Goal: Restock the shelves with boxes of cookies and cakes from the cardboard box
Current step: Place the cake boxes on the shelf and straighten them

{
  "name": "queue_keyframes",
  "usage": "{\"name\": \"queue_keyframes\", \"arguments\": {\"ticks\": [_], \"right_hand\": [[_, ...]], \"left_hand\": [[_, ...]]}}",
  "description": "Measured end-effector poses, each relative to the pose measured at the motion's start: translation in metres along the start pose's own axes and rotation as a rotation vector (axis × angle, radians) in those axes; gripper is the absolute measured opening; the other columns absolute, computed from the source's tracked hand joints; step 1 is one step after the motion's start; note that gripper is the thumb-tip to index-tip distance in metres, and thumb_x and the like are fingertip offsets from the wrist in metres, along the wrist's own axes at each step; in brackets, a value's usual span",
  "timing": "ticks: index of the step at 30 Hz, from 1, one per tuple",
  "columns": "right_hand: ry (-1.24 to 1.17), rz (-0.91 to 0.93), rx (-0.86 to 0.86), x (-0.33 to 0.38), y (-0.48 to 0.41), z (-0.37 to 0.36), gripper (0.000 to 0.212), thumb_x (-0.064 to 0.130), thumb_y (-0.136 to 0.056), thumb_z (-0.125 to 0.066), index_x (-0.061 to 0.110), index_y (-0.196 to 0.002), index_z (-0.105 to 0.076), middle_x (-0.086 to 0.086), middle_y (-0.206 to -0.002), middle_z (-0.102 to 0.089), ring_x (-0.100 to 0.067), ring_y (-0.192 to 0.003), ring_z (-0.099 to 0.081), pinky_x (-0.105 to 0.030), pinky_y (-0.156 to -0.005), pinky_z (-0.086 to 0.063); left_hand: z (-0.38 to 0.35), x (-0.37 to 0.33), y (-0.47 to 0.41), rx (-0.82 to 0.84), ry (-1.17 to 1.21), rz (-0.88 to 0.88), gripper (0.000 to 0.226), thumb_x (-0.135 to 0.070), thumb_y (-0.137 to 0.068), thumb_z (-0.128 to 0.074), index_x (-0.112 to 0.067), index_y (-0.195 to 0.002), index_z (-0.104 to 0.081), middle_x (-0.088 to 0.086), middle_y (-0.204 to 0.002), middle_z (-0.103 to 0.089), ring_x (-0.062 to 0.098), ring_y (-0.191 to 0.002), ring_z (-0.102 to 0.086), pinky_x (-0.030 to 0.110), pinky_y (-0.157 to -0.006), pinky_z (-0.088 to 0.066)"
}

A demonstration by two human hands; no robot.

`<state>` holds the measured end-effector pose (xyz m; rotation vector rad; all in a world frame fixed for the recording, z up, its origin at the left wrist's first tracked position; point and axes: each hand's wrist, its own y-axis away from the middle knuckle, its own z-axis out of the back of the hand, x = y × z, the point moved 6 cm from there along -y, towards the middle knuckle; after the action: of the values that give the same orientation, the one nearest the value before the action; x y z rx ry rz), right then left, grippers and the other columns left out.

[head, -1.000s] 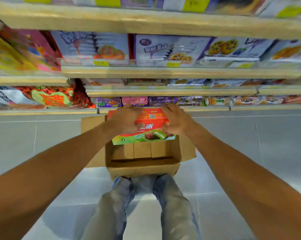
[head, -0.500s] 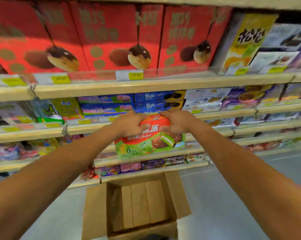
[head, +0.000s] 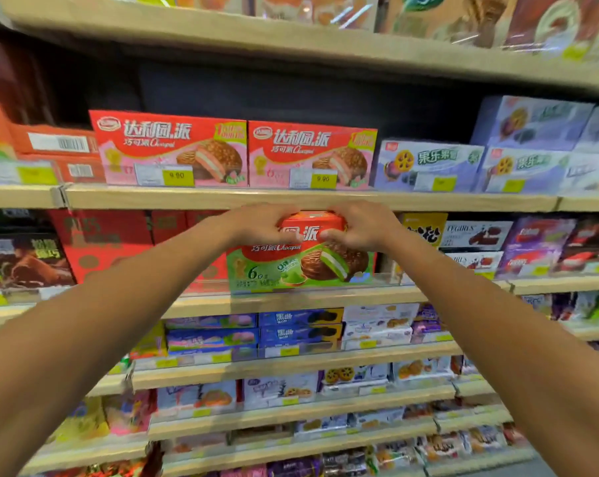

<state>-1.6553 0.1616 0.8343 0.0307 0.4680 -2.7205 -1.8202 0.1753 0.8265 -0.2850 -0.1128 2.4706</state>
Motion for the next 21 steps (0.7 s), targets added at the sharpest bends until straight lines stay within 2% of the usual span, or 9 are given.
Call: {"name": "queue_keyframes", "arguments": {"ticks": [2, 5, 8, 15, 21], "right_hand": [[0.01, -0.003, -0.042, -0.005, -0.009, 0.022, 0.059, 0.064, -0.085, -0.051, 0.023, -0.129, -0.05, -0.004, -0.126, -0.061, -0.027, -0.112, -0.058, -0.038, -0.084, -0.046], [0.035, -0.033, -0.125, -0.015, -0.022, 0.055, 0.065, 0.061, -0.086, -0.051, 0.024, -0.139, -0.043, -0.003, -0.14, -0.051, -0.026, -0.123, -0.051, -0.04, -0.094, -0.043], [0.038, -0.029, -0.208, -0.026, -0.034, 0.088, 0.062, 0.061, -0.087, -0.05, 0.023, -0.135, -0.047, -0.002, -0.134, -0.056, -0.024, -0.122, -0.052, -0.039, -0.095, -0.043], [0.109, -0.052, -0.357, -0.052, -0.045, 0.129, 0.056, 0.06, -0.088, -0.048, 0.024, -0.131, -0.05, 0.0, -0.126, -0.062, -0.023, -0.113, -0.058, -0.039, -0.087, -0.047], [0.064, -0.069, -0.405, -0.083, -0.061, 0.121, 0.062, 0.065, -0.086, -0.045, 0.026, -0.135, -0.045, 0.001, -0.124, -0.06, -0.02, -0.113, -0.056, -0.039, -0.084, -0.049]], "left_hand": [[0.023, -0.006, -0.009, -0.021, -0.117, -0.025, 0.063, -0.051, -0.086, -0.057, -0.026, -0.14, -0.037, 0.002, -0.134, -0.055, 0.023, -0.116, -0.056, 0.035, -0.095, -0.046], [0.062, -0.013, -0.024, -0.138, -0.282, -0.005, 0.067, -0.05, -0.087, -0.056, -0.024, -0.144, -0.031, 0.0, -0.141, -0.049, 0.024, -0.124, -0.051, 0.037, -0.1, -0.042], [0.095, -0.024, -0.037, -0.232, -0.384, -0.013, 0.069, -0.051, -0.089, -0.053, -0.023, -0.147, -0.027, 0.002, -0.146, -0.044, 0.024, -0.128, -0.047, 0.04, -0.103, -0.041], [0.142, -0.045, -0.061, -0.336, -0.441, -0.047, 0.066, -0.051, -0.09, -0.051, -0.027, -0.145, -0.027, -0.004, -0.143, -0.047, 0.021, -0.126, -0.048, 0.041, -0.098, -0.042], [0.147, -0.051, -0.088, -0.371, -0.532, -0.082, 0.067, -0.049, -0.09, -0.052, -0.024, -0.146, -0.025, -0.001, -0.141, -0.047, 0.022, -0.127, -0.046, 0.041, -0.1, -0.041]]}}
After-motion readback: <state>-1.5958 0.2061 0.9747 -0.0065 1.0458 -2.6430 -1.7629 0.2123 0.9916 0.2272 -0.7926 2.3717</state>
